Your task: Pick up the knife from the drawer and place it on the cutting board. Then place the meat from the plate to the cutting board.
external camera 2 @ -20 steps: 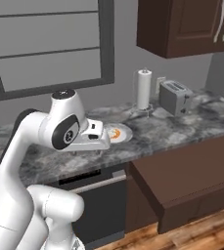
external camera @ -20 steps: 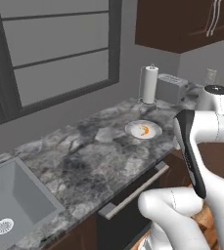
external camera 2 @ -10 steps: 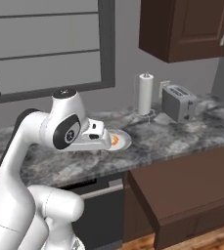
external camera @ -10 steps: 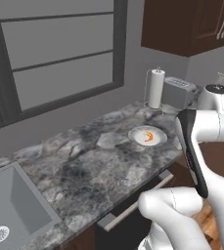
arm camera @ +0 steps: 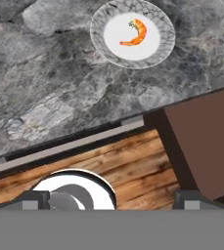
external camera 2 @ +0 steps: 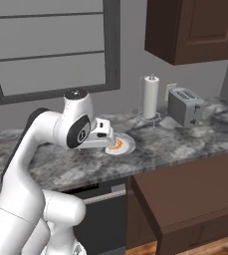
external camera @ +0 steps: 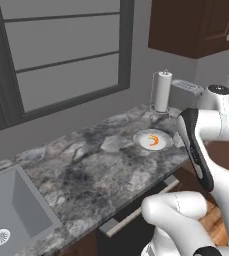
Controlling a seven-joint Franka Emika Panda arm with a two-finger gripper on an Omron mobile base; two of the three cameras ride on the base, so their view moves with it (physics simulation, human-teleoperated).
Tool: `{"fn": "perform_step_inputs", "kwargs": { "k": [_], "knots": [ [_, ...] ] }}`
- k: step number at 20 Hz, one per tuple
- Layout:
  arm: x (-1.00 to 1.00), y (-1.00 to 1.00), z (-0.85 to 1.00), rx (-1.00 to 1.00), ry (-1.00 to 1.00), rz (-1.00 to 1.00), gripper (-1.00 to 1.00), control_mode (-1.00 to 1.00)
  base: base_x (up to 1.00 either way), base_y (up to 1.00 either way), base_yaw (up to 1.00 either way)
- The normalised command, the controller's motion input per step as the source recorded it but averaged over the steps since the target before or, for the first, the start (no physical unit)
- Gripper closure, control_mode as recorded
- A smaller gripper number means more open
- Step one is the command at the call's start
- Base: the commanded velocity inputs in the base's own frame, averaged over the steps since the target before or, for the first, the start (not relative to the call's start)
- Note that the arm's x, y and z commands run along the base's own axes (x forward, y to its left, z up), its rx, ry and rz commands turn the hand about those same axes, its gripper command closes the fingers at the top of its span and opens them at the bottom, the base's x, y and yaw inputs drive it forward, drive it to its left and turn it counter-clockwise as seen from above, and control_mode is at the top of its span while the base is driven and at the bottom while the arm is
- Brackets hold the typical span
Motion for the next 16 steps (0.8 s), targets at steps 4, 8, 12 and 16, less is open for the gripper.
{"fn": "perform_step_inputs", "kwargs": {
  "k": [4, 8, 12, 16],
  "knots": [
    [0.77, -0.01, -0.04, 0.07, 0.00, 0.01, -1.00, -1.00, 0.00, 0.00, 0.00],
    [0.65, 0.01, -0.15, 0.00, 0.02, -0.03, -1.00, -1.00, 0.00, 0.00, 0.00],
    [0.59, 0.05, -0.19, 0.00, 0.07, -0.07, -1.00, -1.00, 0.00, 0.00, 0.00],
    [0.46, 0.01, -0.29, 0.00, 0.12, -0.12, -1.00, -1.00, 0.00, 0.00, 0.00]
  ]
}}
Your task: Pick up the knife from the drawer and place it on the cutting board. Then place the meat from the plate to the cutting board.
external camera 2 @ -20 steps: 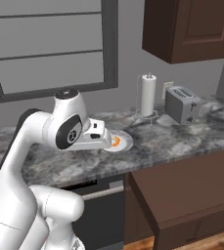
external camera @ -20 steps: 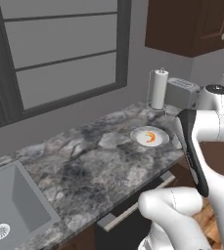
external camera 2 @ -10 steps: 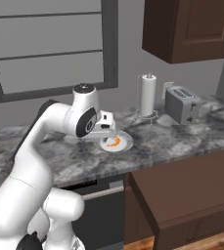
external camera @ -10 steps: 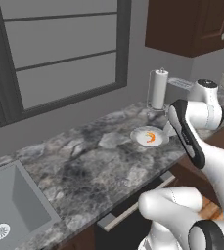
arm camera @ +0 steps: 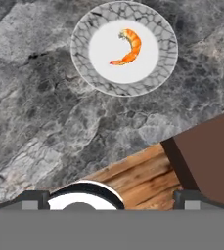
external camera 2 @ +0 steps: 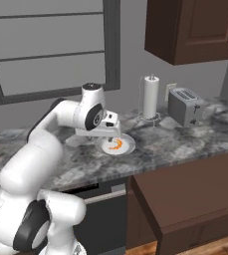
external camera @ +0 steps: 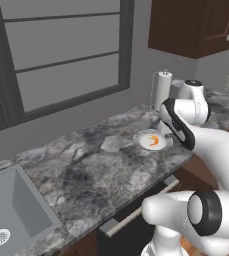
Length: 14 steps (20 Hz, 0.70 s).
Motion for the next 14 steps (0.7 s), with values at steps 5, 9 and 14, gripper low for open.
{"fn": "perform_step_inputs", "kwargs": {
  "k": [5, 9, 14],
  "knots": [
    [0.38, 0.00, -0.36, 0.00, 0.12, -0.05, -1.00, -1.00, 0.00, 0.00, 0.00],
    [0.39, 0.00, -0.36, 0.01, 0.04, 0.00, -1.00, -1.00, 0.00, 0.00, 0.00],
    [0.37, -0.04, -0.36, 0.03, 0.00, 0.00, -1.00, -1.00, 0.00, 0.00, 0.00]
  ]
}}
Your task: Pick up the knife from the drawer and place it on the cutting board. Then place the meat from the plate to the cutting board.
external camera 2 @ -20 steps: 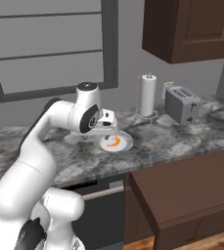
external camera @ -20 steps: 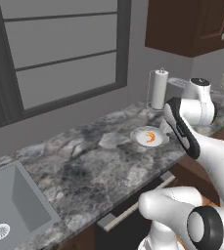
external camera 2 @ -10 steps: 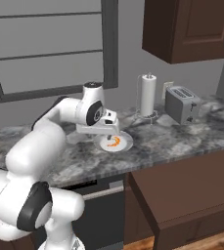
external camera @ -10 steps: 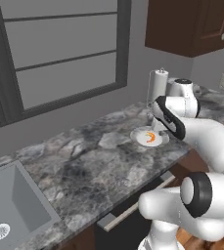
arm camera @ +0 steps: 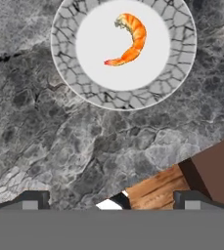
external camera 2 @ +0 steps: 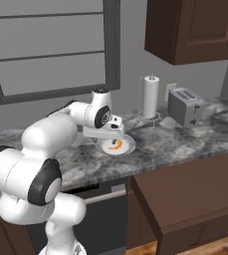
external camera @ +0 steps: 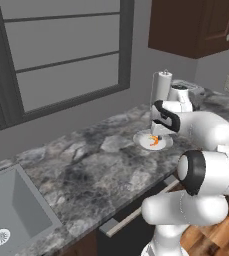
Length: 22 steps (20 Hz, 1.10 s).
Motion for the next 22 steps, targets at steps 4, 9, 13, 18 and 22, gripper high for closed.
{"fn": "perform_step_inputs", "kwargs": {
  "k": [4, 9, 13, 18, 22],
  "knots": [
    [0.42, -0.08, -0.30, 0.04, 0.00, 0.00, -1.00, -1.00, 0.00, 0.00, 0.00],
    [0.44, -0.09, -0.24, 0.04, 0.00, 0.00, -1.00, -1.00, 0.00, 0.00, 0.00],
    [0.45, -0.16, -0.17, 0.04, 0.01, 0.00, -1.00, -1.00, 0.00, 0.00, 0.00],
    [0.43, -0.02, -0.21, 0.01, 0.04, 0.00, -1.00, -1.00, 0.00, 0.00, 0.00],
    [0.44, 0.00, -0.24, 0.00, 0.07, 0.00, -1.00, -1.00, 0.00, 0.00, 0.00]
  ]
}}
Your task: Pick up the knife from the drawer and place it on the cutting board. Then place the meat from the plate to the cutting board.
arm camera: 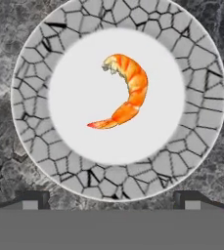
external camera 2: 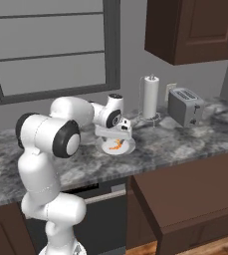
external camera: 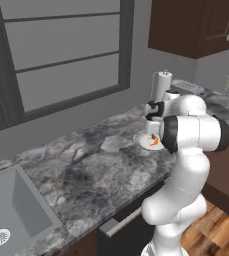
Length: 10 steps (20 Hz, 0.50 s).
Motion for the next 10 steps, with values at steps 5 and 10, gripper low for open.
{"fn": "perform_step_inputs", "kwargs": {
  "k": [5, 10],
  "knots": [
    [0.38, 0.00, -0.23, 0.00, 0.07, 0.00, -1.00, -1.00, 0.00, 0.00, 0.00],
    [0.34, 0.00, -0.22, 0.00, 0.07, 0.00, -1.00, -1.00, 0.00, 0.00, 0.00]
  ]
}}
